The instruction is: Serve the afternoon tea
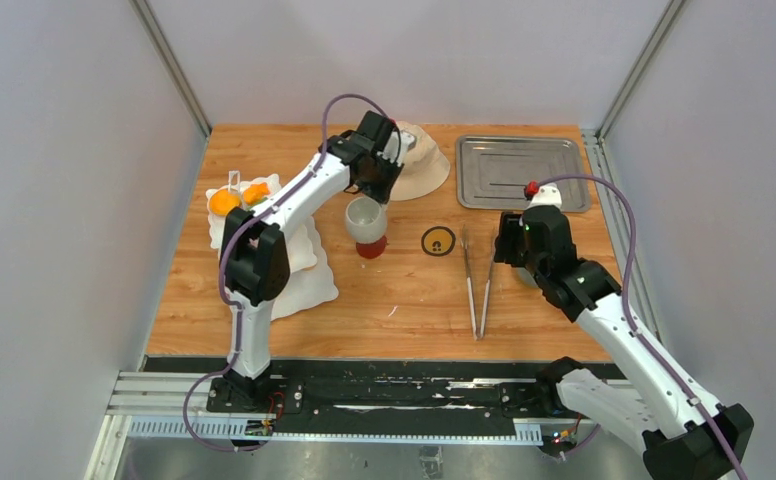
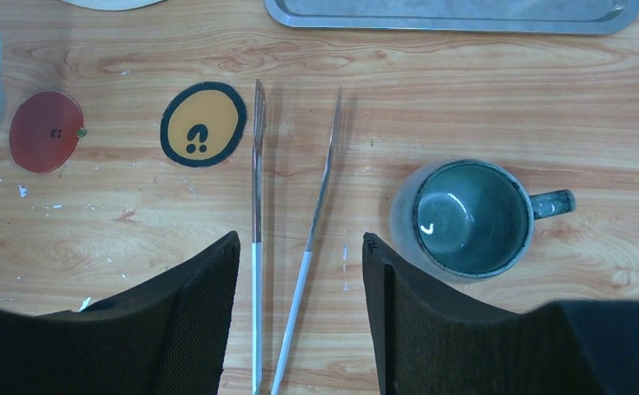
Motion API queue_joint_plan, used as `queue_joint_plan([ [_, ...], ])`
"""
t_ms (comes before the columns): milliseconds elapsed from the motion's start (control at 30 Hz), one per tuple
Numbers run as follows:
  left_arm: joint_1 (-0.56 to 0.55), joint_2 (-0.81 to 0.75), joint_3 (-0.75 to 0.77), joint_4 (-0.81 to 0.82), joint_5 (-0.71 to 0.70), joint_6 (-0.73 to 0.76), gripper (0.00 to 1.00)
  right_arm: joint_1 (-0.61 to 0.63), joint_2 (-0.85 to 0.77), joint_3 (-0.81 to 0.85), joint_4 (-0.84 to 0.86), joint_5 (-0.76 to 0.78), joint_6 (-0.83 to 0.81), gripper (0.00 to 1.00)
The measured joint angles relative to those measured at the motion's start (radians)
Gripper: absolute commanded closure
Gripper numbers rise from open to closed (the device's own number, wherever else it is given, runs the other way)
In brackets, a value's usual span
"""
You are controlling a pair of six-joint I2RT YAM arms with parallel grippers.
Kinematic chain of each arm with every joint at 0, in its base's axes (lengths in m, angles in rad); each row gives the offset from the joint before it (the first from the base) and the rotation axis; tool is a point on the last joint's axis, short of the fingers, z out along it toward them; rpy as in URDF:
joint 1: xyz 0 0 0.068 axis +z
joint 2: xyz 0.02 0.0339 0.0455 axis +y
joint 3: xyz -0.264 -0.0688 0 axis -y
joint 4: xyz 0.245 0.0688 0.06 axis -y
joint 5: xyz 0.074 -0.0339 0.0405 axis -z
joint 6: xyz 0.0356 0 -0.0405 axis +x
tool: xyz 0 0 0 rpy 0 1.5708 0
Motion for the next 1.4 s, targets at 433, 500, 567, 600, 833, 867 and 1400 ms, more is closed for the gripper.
queue_joint_plan([
  [433,-0.039,0.001,-0.101,-0.024,0.193,0.319,1.0,0.0,-0.056,-0.028,-0.051,0.008,0.003,0.44],
  [500,-0.047,0.001,-0.112,-0.015,0.2,0.35,1.0,0.0,-0.056,-0.028,-0.052,0.008,0.005,0.44],
  [567,-0.053,0.006,-0.119,-0.007,0.204,0.372,1.0,0.0,-0.056,-0.028,-0.052,0.008,0.005,0.44],
  [600,-0.055,0.01,-0.12,-0.003,0.204,0.381,1.0,0.0,-0.056,-0.028,-0.053,0.008,0.006,0.44],
  [833,-0.061,0.036,-0.145,0.045,0.205,0.399,0.99,0.0,-0.056,-0.034,-0.055,0.016,0.008,0.43],
  [867,-0.061,0.043,-0.145,0.05,0.206,0.401,0.95,0.0,-0.056,-0.035,-0.055,0.018,0.009,0.42],
  [1400,-0.068,0.055,-0.167,0.108,0.175,0.382,0.14,0.0,-0.048,-0.035,-0.082,0.052,0.029,0.3],
])
